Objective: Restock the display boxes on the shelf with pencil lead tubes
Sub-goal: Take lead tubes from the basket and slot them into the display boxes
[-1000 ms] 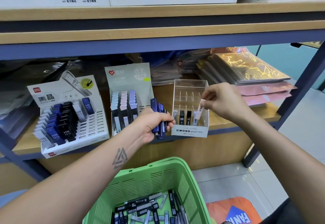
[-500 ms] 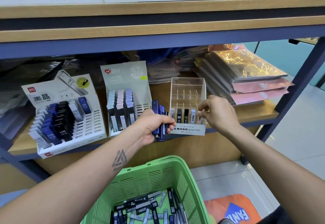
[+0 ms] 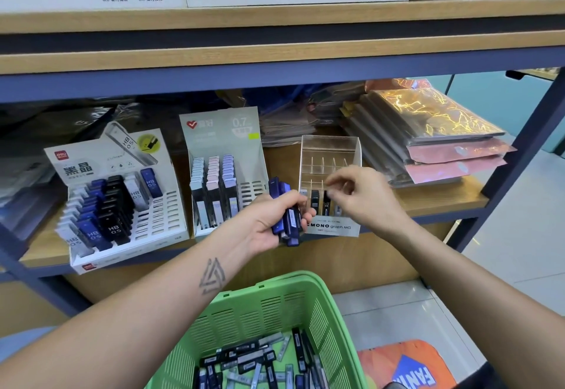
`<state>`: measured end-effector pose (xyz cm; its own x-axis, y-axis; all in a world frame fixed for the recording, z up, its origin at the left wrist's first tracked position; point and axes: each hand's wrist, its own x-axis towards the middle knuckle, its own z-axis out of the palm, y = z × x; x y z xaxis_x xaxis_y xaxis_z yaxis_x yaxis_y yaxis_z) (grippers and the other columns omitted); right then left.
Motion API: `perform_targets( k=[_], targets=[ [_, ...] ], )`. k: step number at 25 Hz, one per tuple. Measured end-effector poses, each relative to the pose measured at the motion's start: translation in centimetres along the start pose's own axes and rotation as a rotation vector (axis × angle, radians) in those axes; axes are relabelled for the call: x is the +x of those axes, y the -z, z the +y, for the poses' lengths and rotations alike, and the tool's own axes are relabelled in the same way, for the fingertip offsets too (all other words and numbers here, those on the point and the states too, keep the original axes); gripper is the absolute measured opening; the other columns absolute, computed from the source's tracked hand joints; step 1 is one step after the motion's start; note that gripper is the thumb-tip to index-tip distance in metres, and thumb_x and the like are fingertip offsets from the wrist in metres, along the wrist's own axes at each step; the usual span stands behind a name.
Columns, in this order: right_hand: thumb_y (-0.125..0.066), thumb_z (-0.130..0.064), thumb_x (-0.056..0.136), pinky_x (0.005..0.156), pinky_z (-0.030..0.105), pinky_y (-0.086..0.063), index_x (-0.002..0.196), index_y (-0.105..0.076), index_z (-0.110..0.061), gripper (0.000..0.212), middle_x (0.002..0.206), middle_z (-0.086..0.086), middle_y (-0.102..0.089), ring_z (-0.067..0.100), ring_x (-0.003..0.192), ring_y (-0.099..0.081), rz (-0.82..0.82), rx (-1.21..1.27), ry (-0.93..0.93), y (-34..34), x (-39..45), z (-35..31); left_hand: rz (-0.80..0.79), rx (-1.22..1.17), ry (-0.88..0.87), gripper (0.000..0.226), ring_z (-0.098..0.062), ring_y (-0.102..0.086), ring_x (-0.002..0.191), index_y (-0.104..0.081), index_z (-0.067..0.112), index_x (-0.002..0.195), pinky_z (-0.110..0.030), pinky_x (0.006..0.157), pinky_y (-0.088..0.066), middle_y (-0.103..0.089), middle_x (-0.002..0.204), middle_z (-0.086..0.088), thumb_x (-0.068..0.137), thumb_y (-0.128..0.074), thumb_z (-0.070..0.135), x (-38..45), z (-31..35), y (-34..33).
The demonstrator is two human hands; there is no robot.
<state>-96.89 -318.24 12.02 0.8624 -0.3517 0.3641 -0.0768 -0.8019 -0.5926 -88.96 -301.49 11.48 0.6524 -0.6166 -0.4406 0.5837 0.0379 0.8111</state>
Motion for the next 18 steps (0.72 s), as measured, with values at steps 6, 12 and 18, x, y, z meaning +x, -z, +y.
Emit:
perform_targets(
  k=[6,12,18],
  targets=[
    [-0.089,-0.018,0.076,0.072,0.012,-0.048,0.129,-0.062,-0.017,0.059,0.101,-0.002,-0.064,0.000,0.074,-0.059,-0.484,0.334,-0.030,-0.1,-1.0,-3.3,0.022,-0.102,-0.006,0.007,-0.024,-0.070,0.060,-0.062,-0.002,0.098,-0.031,0.051,-0.058,-0.069,0.081,-0.021,0.094,-0.057,-0.002,0.0,0.2,0.6],
    [-0.088,-0.006,0.074,0.068,0.003,-0.045,0.141,-0.054,-0.009,0.076,0.122,-0.001,-0.049,-0.020,0.075,-0.059,-0.526,0.314,-0.020,0.3,-0.9,-3.9,-0.071,-0.137,0.069,0.015,-0.030,-0.076,0.074,-0.064,-0.009,0.104,-0.040,0.064,-0.063,-0.073,0.093,-0.028,0.097,-0.053,-0.002,-0.7,0.5,1.0],
    [-0.098,-0.017,0.060,0.067,0.021,-0.053,0.121,-0.059,-0.016,0.073,0.097,0.005,-0.065,0.004,0.070,-0.065,-0.375,0.243,-0.040,0.3,-0.5,-3.5,-0.080,-0.106,0.044,0.018,-0.032,-0.075,0.081,-0.065,-0.009,0.107,-0.045,0.076,-0.062,-0.072,0.102,-0.029,0.093,-0.060,0.000,-0.7,0.8,1.2]
  ],
)
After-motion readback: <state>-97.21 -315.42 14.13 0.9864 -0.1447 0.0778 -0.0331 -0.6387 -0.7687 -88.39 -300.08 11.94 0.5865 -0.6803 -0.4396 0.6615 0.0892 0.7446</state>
